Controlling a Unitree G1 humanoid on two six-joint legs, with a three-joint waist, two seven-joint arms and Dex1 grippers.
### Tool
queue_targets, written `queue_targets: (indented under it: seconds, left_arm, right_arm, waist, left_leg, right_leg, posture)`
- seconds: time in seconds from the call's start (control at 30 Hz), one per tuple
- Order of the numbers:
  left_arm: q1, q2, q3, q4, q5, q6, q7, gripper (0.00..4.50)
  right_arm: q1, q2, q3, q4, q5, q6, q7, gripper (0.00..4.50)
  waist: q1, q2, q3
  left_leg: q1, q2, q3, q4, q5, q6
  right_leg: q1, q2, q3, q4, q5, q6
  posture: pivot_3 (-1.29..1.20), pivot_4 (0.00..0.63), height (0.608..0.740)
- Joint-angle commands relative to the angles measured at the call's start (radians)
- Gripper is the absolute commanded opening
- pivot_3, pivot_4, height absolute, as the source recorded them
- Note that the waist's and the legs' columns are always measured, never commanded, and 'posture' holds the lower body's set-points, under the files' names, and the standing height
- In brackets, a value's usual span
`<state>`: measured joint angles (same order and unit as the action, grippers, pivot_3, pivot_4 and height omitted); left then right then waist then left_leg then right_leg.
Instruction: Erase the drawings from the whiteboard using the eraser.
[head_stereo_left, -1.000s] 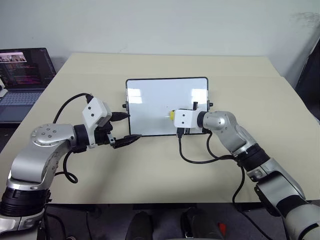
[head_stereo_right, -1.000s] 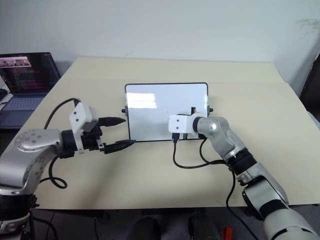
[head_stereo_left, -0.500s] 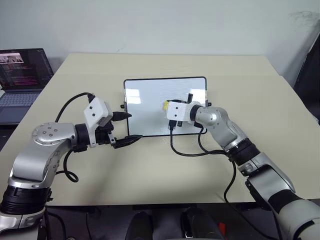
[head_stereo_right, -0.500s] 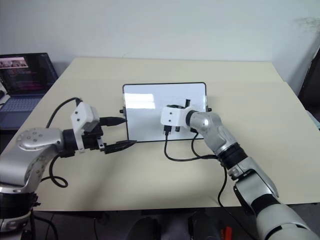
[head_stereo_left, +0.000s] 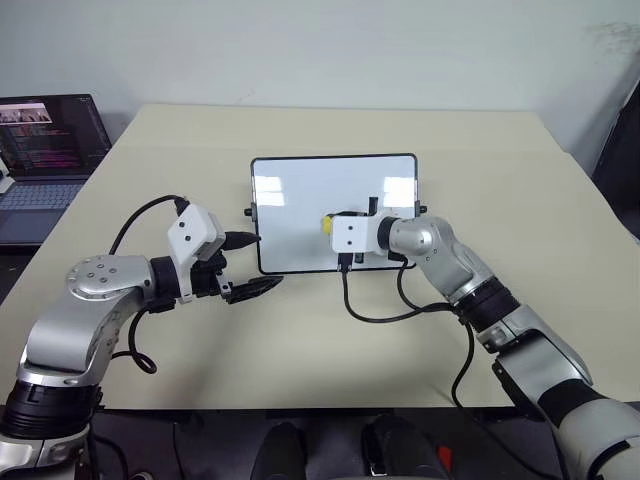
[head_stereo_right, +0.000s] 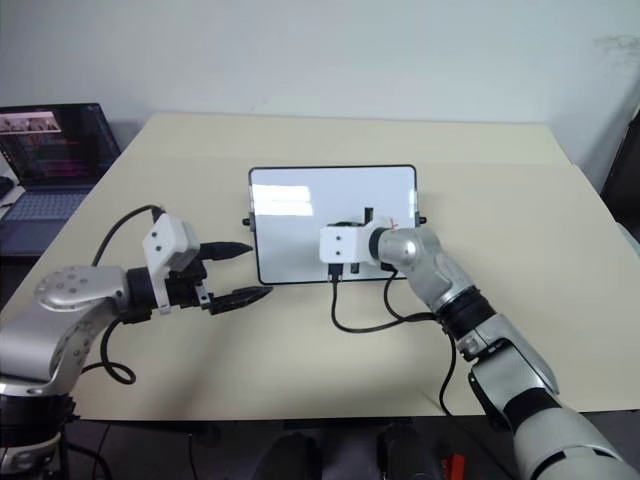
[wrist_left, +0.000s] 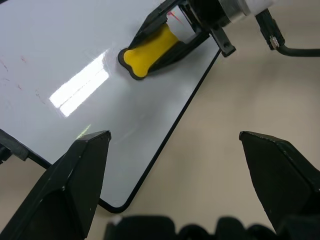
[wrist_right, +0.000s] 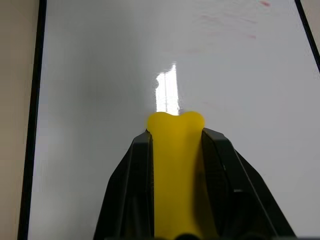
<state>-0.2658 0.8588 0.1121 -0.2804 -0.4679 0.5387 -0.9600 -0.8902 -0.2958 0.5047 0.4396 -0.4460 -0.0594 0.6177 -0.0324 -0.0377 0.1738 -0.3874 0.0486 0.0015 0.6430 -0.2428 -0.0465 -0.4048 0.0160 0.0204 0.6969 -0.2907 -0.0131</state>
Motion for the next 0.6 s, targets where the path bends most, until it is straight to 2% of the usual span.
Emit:
queue_targets:
  seconds: [0.03, 0.13, 0.27, 0.33, 0.4, 0.6]
  left_arm:
    - [0.0, -0.004, 0.027, -0.053, -0.017, -0.005, 0.012, 4.5]
    - [-0.004, -0.006, 0.021, -0.057, -0.02, -0.004, 0.011, 4.5]
    - [-0.028, -0.013, 0.008, -0.058, -0.023, -0.006, 0.007, 4.5]
    - [-0.05, -0.032, -0.015, -0.061, -0.026, -0.005, 0.005, 4.5]
    - [-0.07, -0.045, -0.036, -0.061, -0.024, -0.006, 0.0, 4.5]
    - [-0.13, -0.07, -0.092, -0.039, -0.003, -0.027, -0.031, 4.5]
  right_arm:
    - [-0.027, -0.005, -0.053, 0.051, -0.015, 0.02, -0.081, 1.0]
    - [0.007, -0.034, -0.037, 0.024, -0.005, 0.044, -0.003, 1.0]
    - [0.14, -0.061, -0.11, -0.181, 0.118, 0.111, 0.086, 1.0]
    - [0.258, -0.04, -0.219, -0.449, 0.302, 0.302, 0.148, 1.0]
    - [0.33, -0.027, -0.305, -0.646, 0.408, 0.47, 0.158, 1.0]
    - [0.488, -0.144, -0.393, -0.912, 0.452, 0.696, 0.137, 1.0]
  waist:
    - [0.0, 0.0, 0.0]
    - [0.002, 0.001, 0.0]
    - [0.01, 0.0, 0.0]
    - [0.011, 0.0, 0.0]
    - [0.01, 0.001, 0.001]
    - [0.003, 0.002, 0.002]
  left_leg:
    - [0.0, 0.0, 0.0, 0.0, 0.0, 0.0]
    - [0.0, 0.0, 0.0, 0.001, 0.0, 0.0]
    - [-0.002, 0.0, 0.0, 0.001, 0.0, 0.0]
    - [-0.005, 0.0, 0.0, 0.001, 0.0, 0.0]
    - [-0.01, 0.001, -0.002, 0.001, 0.0, -0.001]
    - [-0.011, -0.001, -0.002, 0.0, -0.002, -0.004]
  right_leg:
    - [0.0, 0.0, 0.0, 0.0, 0.0, 0.0]
    - [0.0, 0.0, -0.001, 0.0, 0.0, 0.0]
    - [0.0, -0.001, -0.002, -0.001, 0.0, 0.0]
    - [-0.001, -0.002, -0.003, -0.001, -0.001, 0.002]
    - [-0.004, -0.003, -0.004, -0.002, -0.001, 0.002]
    - [-0.004, -0.002, -0.005, -0.006, -0.002, 0.004]
  posture:
    - [0.0, 0.15, 0.74]
    - [0.0, 0.15, 0.74]
    - [0.0, 0.15, 0.74]
    - [0.0, 0.15, 0.74]
    - [0.0, 0.15, 0.74]
    - [0.0, 0.15, 0.74]
